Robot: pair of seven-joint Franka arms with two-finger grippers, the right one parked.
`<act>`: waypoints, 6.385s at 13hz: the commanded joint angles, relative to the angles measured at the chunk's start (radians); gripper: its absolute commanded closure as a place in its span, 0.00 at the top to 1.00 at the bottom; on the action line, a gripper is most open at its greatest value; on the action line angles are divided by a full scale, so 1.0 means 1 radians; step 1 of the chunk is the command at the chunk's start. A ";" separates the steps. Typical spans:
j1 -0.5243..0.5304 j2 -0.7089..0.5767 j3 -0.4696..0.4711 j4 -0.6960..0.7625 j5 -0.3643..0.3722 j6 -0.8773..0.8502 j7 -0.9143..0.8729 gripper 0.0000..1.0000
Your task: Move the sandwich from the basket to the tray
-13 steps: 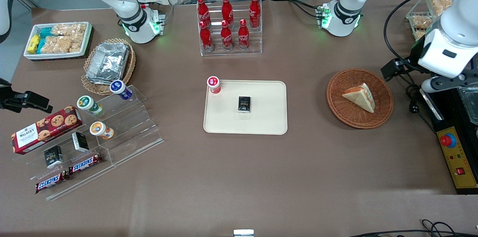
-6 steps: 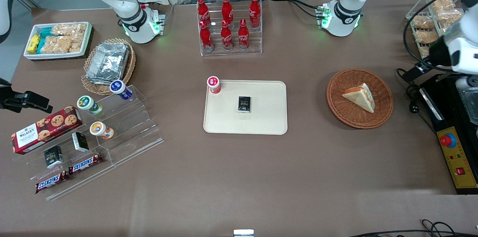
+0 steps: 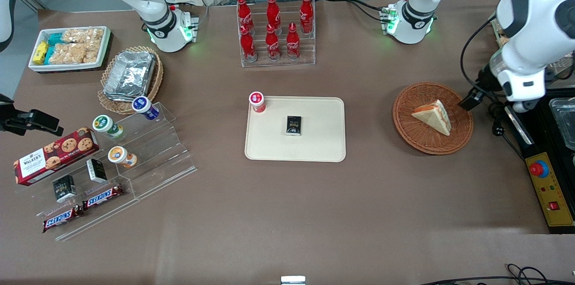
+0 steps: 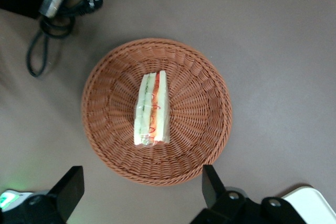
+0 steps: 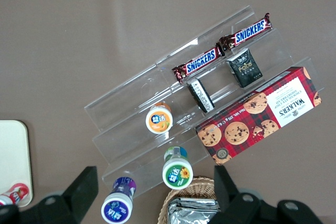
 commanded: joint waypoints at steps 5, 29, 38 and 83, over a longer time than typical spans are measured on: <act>-0.005 0.088 -0.002 -0.170 -0.014 0.257 -0.098 1.00; -0.134 0.090 -0.032 -0.252 0.105 0.325 -0.017 0.00; -0.376 0.186 -0.115 0.166 0.010 0.033 0.173 0.00; -0.094 0.208 -0.066 0.737 -0.070 -0.545 0.838 1.00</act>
